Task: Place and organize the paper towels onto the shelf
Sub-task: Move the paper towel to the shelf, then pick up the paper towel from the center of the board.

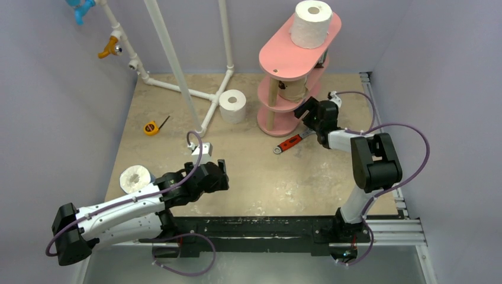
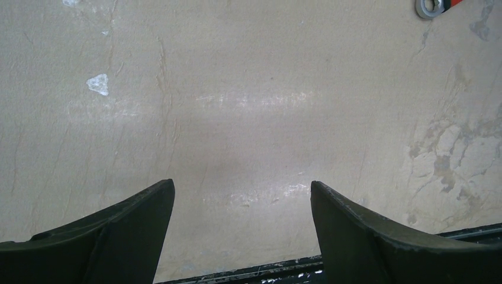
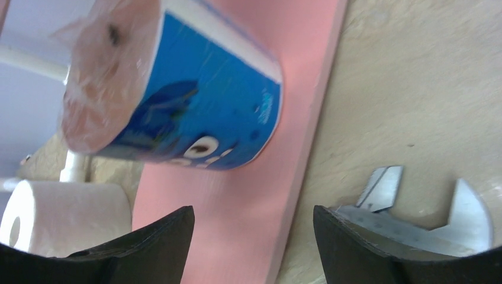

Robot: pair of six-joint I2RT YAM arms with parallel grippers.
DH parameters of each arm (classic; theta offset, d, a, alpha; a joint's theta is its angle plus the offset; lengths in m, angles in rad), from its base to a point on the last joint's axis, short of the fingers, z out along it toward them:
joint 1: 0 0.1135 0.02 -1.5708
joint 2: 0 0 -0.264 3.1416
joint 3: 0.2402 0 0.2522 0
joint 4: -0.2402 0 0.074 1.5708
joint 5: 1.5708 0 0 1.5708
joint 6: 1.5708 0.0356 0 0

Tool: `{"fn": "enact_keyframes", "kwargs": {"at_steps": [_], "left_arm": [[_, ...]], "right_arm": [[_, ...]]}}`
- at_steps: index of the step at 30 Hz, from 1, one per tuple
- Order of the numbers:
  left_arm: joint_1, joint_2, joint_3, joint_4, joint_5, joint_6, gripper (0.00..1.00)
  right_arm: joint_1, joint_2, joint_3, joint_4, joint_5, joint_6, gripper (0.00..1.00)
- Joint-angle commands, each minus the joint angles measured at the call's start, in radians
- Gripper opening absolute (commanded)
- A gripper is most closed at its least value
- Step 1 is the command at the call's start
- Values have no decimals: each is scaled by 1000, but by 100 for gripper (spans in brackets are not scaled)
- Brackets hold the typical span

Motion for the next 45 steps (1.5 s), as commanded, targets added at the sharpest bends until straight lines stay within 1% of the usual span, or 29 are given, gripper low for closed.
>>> {"fn": "enact_keyframes", "kwargs": {"at_steps": [1, 6, 9, 14, 16, 20, 24, 25, 27, 28, 29, 32, 34, 36, 40, 42, 45], "left_arm": [[5, -14, -13, 23, 0, 18, 84], [5, -17, -14, 13, -3, 12, 84], [5, -27, -11, 5, -15, 14, 84], [8, -30, 9, -24, -39, 19, 84], [9, -28, 19, -31, -43, 23, 85], [13, -31, 44, -66, -68, 26, 85], [22, -57, 57, -110, -96, 10, 85], [25, -68, 59, -123, -103, 4, 85], [28, -93, 59, -154, -123, -16, 86], [28, -106, 59, -171, -134, -30, 86], [28, -126, 59, -191, -145, -44, 87], [27, -171, 55, -256, -186, -97, 89], [28, -210, 48, -302, -213, -144, 89], [28, -260, 29, -310, -230, -172, 90], [28, -357, 4, -333, -249, -191, 92], [29, -372, 31, -381, -251, -182, 92], [28, -349, 83, -526, -281, -272, 94]], "right_arm": [[30, -36, -22, 107, 66, -32, 74], [44, -24, -43, 161, 82, 8, 74], [44, -29, -52, 157, 90, 18, 73], [46, -116, -121, 118, 104, 48, 74], [46, -164, -145, 64, 113, 58, 74], [53, -293, -191, -60, 134, 54, 73], [57, -433, -248, -156, 150, 62, 77], [59, -464, -254, -196, 150, 56, 84], [61, -521, -256, -288, 154, 38, 91], [62, -547, -254, -339, 156, 27, 97], [64, -571, -254, -385, 159, 16, 99], [63, -654, -277, -520, 208, 14, 99], [64, -736, -325, -547, 210, 48, 99], [62, -818, -385, -541, 209, 70, 99], [63, -995, -486, -476, 110, 79, 99], [63, -1077, -521, -445, 67, 33, 99], [63, -1131, -523, -472, -13, -37, 99]]}}
